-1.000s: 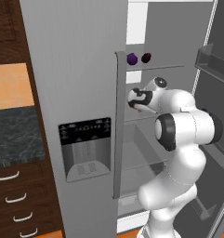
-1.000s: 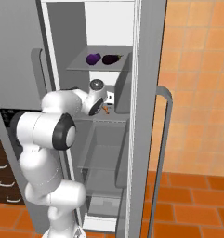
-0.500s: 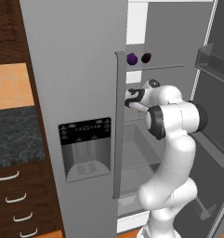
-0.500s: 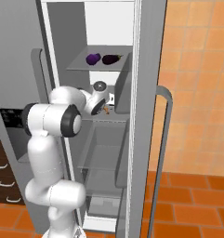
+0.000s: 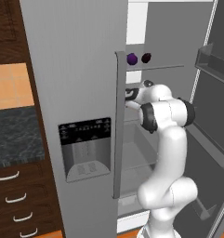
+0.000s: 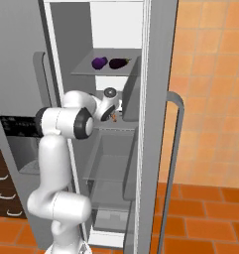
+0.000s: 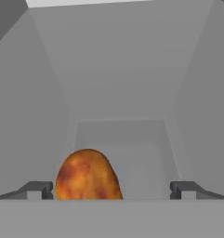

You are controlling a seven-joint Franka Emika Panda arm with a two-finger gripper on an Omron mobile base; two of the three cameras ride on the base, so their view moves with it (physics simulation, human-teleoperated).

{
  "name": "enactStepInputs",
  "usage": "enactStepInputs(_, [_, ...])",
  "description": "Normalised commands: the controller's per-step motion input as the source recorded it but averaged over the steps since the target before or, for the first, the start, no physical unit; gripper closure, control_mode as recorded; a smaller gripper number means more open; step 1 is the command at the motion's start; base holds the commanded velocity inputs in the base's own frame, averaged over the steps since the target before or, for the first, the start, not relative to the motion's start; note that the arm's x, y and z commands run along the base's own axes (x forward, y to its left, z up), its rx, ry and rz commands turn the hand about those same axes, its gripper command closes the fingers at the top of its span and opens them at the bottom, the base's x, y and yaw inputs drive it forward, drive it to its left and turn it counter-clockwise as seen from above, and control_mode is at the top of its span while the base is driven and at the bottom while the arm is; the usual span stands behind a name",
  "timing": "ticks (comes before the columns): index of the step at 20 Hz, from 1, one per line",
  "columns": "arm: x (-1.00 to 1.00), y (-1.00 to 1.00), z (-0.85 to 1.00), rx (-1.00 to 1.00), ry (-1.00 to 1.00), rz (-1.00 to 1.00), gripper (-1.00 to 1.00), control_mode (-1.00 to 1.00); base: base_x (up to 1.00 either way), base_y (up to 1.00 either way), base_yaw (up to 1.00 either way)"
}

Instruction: Place one eggplant and one chicken drumstick in each tupperware on the nearby counter, to pack two identical lunches.

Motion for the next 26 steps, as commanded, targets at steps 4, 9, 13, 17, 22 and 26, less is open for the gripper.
enactStepInputs(4, [0.18, 0.00, -0.22, -0.02, 0.01, 0.00, -1.00, -1.00, 0.00, 0.00, 0.00])
enactStepInputs(9, [0.05, 0.00, -0.22, -0.03, 0.01, 0.00, 1.00, -1.00, 0.00, 0.00, 0.00])
enactStepInputs(13, [-0.02, -0.02, -0.01, 0.00, 0.00, 0.00, 1.00, -1.00, 0.00, 0.00, 0.00])
enactStepInputs(17, [-0.58, -0.27, 0.00, 0.03, -0.03, -0.02, 1.00, -1.00, 0.00, 0.00, 0.00])
enactStepInputs(22, [-1.00, -0.40, 0.38, 0.09, -0.12, -0.13, 1.00, -1.00, 0.00, 0.00, 0.00])
enactStepInputs(26, [-1.00, -0.35, 0.86, 0.06, -0.03, -0.11, 1.00, -1.00, 0.00, 0.00, 0.00])
